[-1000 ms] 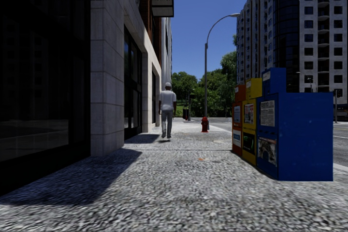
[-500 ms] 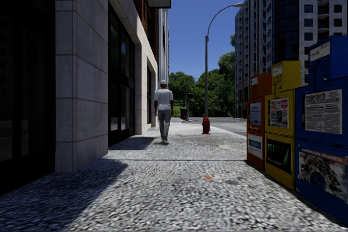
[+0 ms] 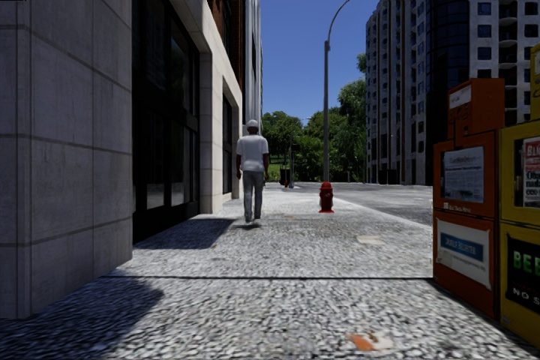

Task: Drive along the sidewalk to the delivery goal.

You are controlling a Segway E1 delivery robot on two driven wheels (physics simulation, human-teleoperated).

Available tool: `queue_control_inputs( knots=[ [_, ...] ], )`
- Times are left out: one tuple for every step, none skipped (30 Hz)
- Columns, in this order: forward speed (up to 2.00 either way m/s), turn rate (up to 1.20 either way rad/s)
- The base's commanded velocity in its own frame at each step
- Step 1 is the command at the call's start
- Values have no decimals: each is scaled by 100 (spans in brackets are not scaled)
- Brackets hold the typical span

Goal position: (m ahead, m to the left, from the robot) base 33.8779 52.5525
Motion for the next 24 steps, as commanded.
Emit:
queue_control_inputs(
  knots=[
    [200, 0],
    [200, 0],
    [200, 0],
    [200, 0],
    [200, 0],
    [200, 0],
    [200, 0],
    [200, 0],
    [200, 0],
    [200, 0],
    [200, 0],
    [200, 0],
    [200, 0],
    [200, 0],
    [200, 0],
    [200, 0],
    [200, 0],
    [200, 0],
    [200, 0],
    [200, 0],
    [200, 0],
    [200, 0],
    [200, 0],
    [200, 0]
  ],
)
